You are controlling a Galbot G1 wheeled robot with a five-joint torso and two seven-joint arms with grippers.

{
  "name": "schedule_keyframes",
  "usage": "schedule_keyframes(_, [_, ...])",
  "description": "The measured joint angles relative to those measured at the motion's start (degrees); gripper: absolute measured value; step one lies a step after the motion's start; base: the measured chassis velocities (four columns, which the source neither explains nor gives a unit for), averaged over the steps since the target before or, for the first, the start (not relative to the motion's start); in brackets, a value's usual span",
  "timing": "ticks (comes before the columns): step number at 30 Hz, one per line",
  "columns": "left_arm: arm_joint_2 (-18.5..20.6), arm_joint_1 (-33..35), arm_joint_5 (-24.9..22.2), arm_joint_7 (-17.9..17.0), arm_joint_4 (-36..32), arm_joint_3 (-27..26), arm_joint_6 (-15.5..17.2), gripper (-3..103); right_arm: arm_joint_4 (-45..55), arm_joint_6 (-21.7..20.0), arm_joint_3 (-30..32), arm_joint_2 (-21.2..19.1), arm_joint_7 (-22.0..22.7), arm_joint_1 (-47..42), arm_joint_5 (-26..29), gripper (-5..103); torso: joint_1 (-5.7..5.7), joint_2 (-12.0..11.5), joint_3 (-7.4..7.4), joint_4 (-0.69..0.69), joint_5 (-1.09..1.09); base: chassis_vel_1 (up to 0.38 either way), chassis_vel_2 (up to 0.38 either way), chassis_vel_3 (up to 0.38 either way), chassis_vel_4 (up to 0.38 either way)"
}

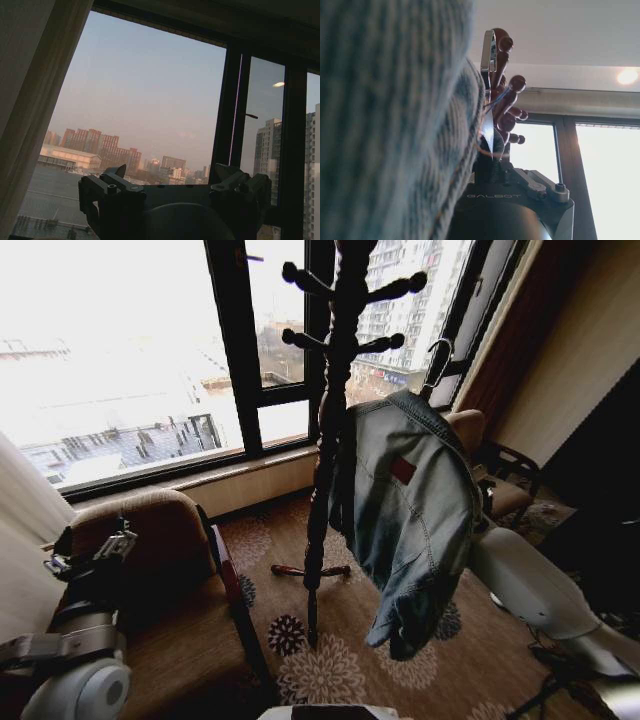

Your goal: Pick up the clothes from the bed and hang them on the clothes hanger.

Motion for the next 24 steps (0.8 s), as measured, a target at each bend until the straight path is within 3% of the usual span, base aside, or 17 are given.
schedule_keyframes(11, [-0.21, -0.05, 0.09, 0.37, 0.07, 0.18, -0.27, 100, 1.86, -0.70, -0.22, -2.95, 1.21, 0.87, 1.34, 21, -0.01, 0.00, 0.00, 0.05, 0.00, 0.000, 0.000, 0.000, 0.000])
schedule_keyframes(24, [0.16, -0.48, 0.02, 0.61, 0.18, 0.45, -0.47, 100, 4.84, -6.74, 3.26, -6.51, 17.08, -1.43, -0.15, 21, -0.01, 0.00, 0.00, 0.03, 0.01, 0.000, 0.000, 0.000, 0.000])
